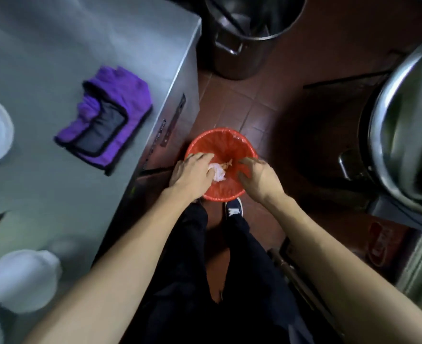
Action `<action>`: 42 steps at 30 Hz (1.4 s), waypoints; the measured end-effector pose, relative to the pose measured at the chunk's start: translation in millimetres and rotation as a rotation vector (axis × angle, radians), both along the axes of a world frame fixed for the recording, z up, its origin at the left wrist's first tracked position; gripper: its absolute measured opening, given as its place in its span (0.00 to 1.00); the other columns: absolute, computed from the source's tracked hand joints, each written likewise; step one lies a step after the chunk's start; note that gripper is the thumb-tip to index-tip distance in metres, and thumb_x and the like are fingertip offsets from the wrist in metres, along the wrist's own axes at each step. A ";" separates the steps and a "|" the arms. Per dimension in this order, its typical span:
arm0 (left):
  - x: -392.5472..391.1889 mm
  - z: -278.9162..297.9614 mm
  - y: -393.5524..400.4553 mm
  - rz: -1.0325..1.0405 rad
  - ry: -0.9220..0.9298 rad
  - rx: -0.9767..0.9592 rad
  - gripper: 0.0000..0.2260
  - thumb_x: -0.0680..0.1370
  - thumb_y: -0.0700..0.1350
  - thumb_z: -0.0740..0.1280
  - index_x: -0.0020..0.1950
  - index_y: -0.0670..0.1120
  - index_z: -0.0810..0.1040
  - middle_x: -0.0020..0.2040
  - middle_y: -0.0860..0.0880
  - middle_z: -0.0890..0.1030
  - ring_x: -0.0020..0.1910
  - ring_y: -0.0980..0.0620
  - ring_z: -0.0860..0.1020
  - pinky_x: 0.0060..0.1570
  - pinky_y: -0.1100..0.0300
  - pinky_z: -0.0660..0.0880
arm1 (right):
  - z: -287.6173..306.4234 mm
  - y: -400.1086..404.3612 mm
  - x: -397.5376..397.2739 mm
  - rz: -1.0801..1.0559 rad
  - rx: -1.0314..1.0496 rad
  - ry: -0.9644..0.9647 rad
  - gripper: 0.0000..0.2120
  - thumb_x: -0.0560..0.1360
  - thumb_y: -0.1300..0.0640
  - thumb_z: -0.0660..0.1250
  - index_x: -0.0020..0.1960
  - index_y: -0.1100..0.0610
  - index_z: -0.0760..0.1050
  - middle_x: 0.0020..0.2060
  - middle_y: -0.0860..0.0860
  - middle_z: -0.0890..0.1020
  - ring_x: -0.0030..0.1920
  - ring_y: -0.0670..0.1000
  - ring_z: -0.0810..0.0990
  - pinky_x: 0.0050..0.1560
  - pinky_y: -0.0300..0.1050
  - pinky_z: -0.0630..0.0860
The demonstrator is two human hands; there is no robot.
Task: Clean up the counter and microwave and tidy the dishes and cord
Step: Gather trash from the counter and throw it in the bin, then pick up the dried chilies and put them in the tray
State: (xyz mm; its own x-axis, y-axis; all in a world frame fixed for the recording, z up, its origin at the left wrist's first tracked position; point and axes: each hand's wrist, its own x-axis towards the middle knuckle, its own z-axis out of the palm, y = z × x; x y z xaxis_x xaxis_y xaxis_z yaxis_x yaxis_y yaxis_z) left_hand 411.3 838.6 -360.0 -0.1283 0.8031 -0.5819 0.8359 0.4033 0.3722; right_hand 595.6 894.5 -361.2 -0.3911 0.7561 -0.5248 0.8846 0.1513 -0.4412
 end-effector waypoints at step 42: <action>-13.0 226.8 -369.5 0.977 0.459 0.400 0.17 0.81 0.51 0.64 0.68 0.48 0.75 0.63 0.48 0.80 0.61 0.44 0.77 0.57 0.47 0.76 | 221.1 -218.3 -163.1 1.095 0.254 0.499 0.18 0.77 0.56 0.68 0.66 0.58 0.77 0.63 0.56 0.80 0.61 0.59 0.79 0.61 0.55 0.76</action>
State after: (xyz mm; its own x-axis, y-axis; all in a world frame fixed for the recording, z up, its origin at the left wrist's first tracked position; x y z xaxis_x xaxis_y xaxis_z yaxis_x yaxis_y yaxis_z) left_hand 398.3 469.1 -133.2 -0.9317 0.3604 -0.0453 0.3211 0.8756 0.3609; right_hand 432.5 676.3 -140.1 -0.9990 -0.0384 -0.0213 -0.0206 0.8386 -0.5443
